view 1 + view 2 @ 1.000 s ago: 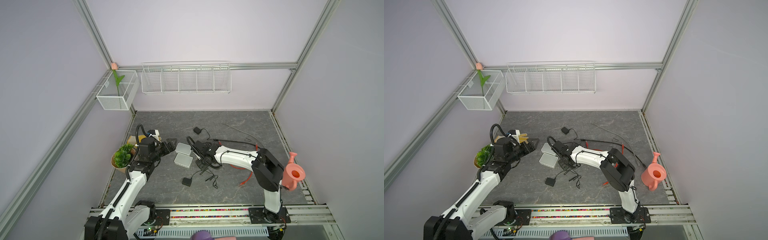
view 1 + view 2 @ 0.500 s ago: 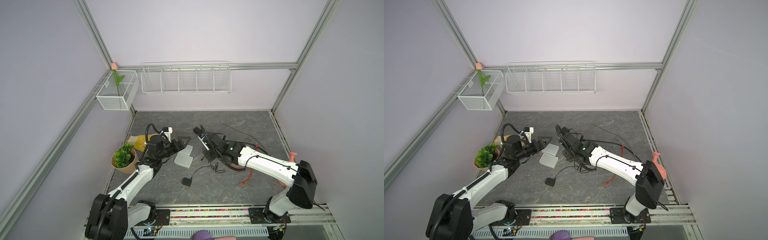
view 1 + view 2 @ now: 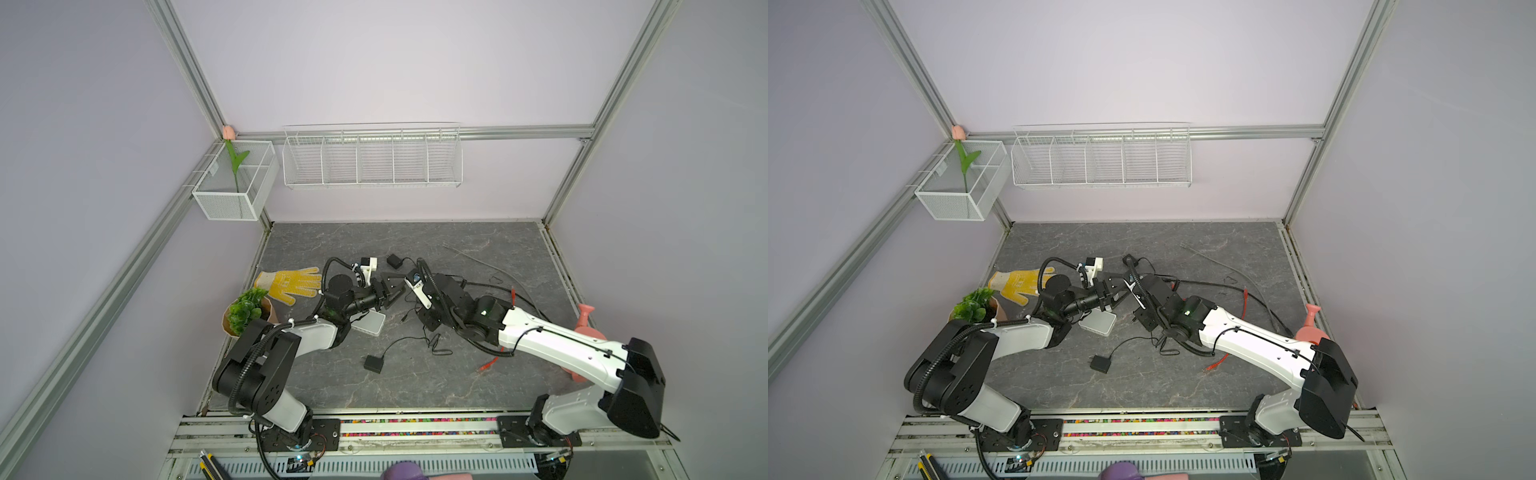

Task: Insert the plug into the switch port

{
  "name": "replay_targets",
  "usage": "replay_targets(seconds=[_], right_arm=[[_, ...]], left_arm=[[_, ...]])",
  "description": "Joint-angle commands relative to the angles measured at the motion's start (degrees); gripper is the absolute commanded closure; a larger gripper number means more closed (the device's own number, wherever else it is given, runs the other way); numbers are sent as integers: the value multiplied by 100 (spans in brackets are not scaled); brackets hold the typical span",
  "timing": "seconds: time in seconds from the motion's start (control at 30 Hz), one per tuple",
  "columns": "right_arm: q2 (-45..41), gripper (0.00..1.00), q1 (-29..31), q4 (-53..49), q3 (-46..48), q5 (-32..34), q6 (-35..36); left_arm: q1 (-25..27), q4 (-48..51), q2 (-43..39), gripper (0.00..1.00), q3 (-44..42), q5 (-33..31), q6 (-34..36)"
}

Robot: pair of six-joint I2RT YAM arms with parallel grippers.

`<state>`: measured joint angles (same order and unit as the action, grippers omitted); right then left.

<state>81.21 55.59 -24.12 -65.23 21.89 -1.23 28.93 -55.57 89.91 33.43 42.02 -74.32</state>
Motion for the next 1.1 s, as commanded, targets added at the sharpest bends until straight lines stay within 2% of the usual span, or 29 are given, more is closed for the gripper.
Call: replay_targets(seconds=[0.0, 0.2, 0.43, 0.73, 1.07], right_arm=[[-89, 94, 22, 184, 63, 324, 183], [-54, 94, 14, 386, 104, 307, 247], [-26, 94, 116, 507, 244, -224, 221], [84, 94, 343, 583, 504, -623, 100], [-196, 93, 351, 503, 920, -429, -135]], left_arm=[[122, -574, -56, 18, -189, -72, -363], [246, -848, -30, 18, -346, -221, -666], [343, -2546, 806, 24, -331, -261, -1738], [387, -2539, 840, 32, 38, -272, -1816], [377, -2546, 924, 75, 385, -230, -1935]])
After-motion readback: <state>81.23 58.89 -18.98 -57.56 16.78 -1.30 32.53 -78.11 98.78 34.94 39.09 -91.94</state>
